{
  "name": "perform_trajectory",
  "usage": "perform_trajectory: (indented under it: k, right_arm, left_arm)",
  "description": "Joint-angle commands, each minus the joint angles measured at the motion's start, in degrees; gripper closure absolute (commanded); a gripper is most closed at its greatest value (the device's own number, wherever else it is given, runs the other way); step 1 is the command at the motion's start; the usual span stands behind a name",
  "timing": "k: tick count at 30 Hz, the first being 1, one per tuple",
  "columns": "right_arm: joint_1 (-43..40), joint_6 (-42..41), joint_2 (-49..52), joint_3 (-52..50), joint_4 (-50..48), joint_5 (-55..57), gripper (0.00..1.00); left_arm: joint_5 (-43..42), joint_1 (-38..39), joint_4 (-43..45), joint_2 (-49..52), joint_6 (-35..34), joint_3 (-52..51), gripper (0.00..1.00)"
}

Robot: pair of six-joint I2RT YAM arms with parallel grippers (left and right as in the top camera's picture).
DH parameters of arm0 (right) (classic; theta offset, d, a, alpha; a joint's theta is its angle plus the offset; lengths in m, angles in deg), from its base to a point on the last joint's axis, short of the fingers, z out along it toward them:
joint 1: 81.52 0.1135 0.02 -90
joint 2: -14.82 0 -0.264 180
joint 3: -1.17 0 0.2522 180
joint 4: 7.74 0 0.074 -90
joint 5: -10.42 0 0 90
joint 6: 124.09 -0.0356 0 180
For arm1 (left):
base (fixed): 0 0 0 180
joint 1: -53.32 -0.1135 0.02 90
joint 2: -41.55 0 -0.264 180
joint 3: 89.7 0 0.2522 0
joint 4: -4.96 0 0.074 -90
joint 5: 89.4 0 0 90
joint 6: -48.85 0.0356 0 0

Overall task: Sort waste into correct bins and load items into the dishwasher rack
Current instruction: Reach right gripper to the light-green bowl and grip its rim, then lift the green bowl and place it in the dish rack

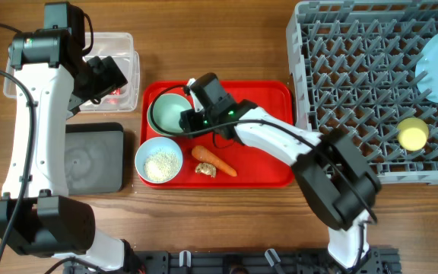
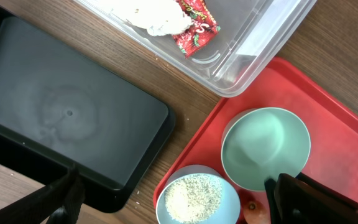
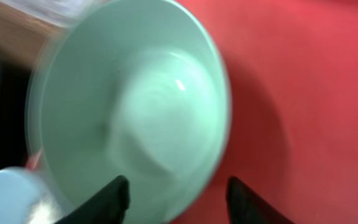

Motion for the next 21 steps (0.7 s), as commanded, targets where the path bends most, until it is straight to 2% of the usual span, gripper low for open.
perform_trajectory:
  k: [1, 5, 7, 8, 11, 16, 21]
  right_arm:
    - [-0.5, -5.1, 1.2, 0.1, -1.6, 3.4, 0.69]
    - [-0.9, -5.9, 0.9, 0.3, -1.1, 8.1, 0.83]
    - [-1.6, -5.9, 0.3, 0.6, -0.3, 9.5, 0.85]
    - [-2.5, -5.7, -0.8, 0.6, 0.5, 11.2, 0.89]
    - [-4.6, -2.7, -4.3, 0.6, 2.3, 14.6, 0.95]
    - [-8.7, 2.4, -13.0, 0.6, 6.6, 19.6, 0.96]
    - [-15.1, 11.3, -25.6, 0.6, 12.9, 25.7, 0.96]
  left_arm:
    - [-0.5, 0.0, 0.0, -0.5, -0.3, 0.4, 0.00]
    - [-0.5, 0.0, 0.0, -0.5, -0.3, 0.4, 0.00]
    - [-0.5, 0.0, 0.0, -0.5, -0.3, 0.4, 0.00]
    - [-0.5, 0.0, 0.0, -0.5, -0.3, 0.4, 0.00]
    - [-0.5, 0.0, 0.0, -0.5, -0.3, 0.4, 0.00]
    - [-0.5, 0.0, 0.0, -0.5, -0.3, 0.4, 0.00]
    - [-0.5, 0.0, 0.0, -0.5, -0.3, 0.4, 0.00]
